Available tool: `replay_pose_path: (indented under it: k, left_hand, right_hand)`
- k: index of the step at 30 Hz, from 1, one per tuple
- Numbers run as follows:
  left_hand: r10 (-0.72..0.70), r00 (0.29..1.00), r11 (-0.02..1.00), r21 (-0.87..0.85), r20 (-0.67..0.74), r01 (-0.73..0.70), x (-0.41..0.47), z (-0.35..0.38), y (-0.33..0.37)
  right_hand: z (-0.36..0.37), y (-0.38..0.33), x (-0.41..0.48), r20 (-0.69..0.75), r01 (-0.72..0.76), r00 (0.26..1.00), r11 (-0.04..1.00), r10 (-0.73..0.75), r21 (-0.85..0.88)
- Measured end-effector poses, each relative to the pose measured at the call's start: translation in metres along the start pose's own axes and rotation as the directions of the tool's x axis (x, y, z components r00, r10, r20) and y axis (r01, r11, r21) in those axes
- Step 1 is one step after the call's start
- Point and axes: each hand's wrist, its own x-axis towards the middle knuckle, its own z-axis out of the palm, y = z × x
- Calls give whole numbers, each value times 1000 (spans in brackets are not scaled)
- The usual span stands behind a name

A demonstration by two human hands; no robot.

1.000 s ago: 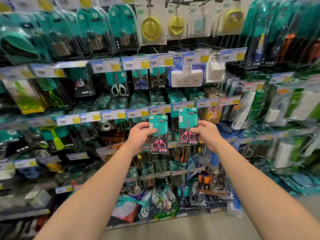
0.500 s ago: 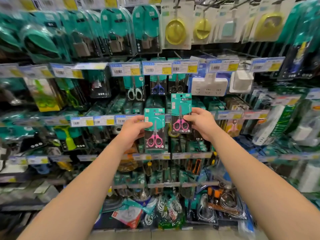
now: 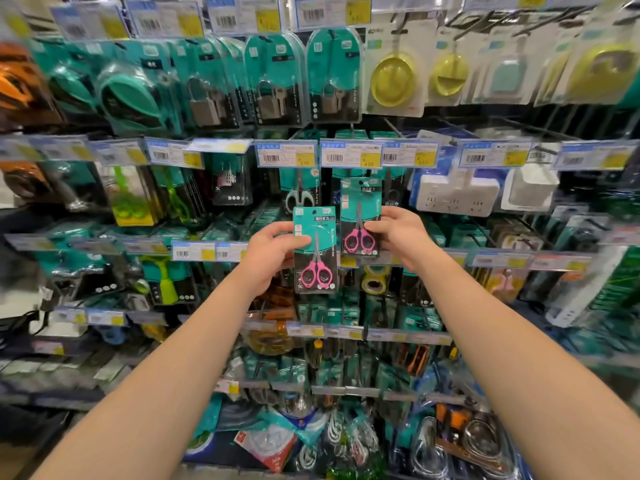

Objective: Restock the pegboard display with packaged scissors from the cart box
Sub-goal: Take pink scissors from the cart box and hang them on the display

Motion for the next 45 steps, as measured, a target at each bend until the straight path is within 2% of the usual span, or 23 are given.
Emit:
replay_pose_path:
  k: [15,32,45]
  left_hand:
    - [49,997,999,18,-66,-48,-8,3,10]
    - [66,997,998,-15,-47,-67,0,2,10]
    - [87,996,996,-25,-26,-87,-2,-8,10]
  right_hand:
    - [15,-24,17,56,71,996,997,-71,-2]
    - [17,-20,11,121,129,984,990,-134,46]
    - [17,-22,5,101,176,978,980,-185,94]
